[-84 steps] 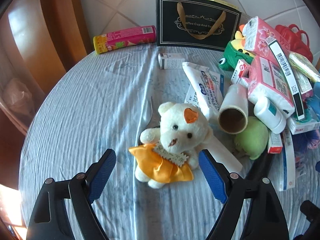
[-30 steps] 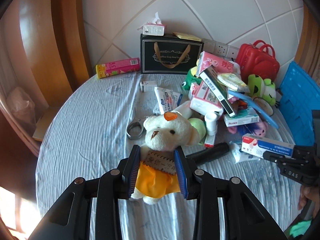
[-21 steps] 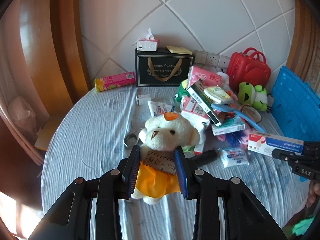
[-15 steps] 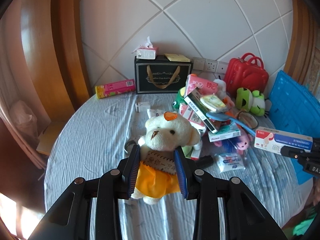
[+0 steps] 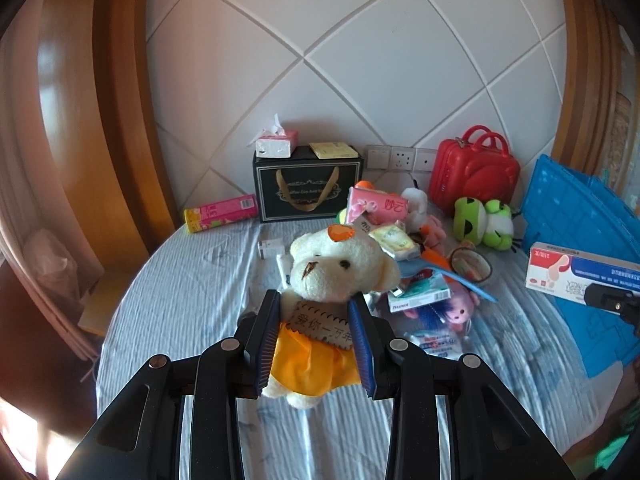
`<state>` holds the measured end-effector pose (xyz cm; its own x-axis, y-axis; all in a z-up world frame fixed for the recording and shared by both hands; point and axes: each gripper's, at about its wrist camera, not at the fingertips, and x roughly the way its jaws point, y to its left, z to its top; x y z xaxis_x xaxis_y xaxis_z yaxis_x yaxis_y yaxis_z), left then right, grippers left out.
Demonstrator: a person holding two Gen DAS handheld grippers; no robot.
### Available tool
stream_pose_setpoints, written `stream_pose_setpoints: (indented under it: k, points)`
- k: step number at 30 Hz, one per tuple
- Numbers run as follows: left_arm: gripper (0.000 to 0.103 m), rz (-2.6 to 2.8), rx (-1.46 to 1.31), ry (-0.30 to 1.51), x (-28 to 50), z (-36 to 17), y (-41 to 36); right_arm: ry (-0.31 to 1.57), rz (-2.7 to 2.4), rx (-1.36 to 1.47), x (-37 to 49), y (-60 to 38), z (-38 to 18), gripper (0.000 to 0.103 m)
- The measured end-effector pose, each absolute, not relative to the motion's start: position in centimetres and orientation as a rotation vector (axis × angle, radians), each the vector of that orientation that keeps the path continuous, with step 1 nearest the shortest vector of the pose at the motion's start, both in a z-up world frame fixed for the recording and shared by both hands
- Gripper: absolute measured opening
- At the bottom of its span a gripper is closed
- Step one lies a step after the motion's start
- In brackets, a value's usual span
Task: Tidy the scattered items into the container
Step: 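Lift and carry the teddy and long white box over the blue bin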
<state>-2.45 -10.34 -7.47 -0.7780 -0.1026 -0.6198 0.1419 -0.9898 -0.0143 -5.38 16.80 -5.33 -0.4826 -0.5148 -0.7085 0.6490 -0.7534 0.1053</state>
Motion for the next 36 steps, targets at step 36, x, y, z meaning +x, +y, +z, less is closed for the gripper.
stream_pose_setpoints:
  k: [36]
  points:
    - [0.033, -3.030, 0.787, -0.073, -8.8, 3.6, 18.5, 0.099, -2.288, 0.755, -11.0, 40.9, 4.6, 0.022]
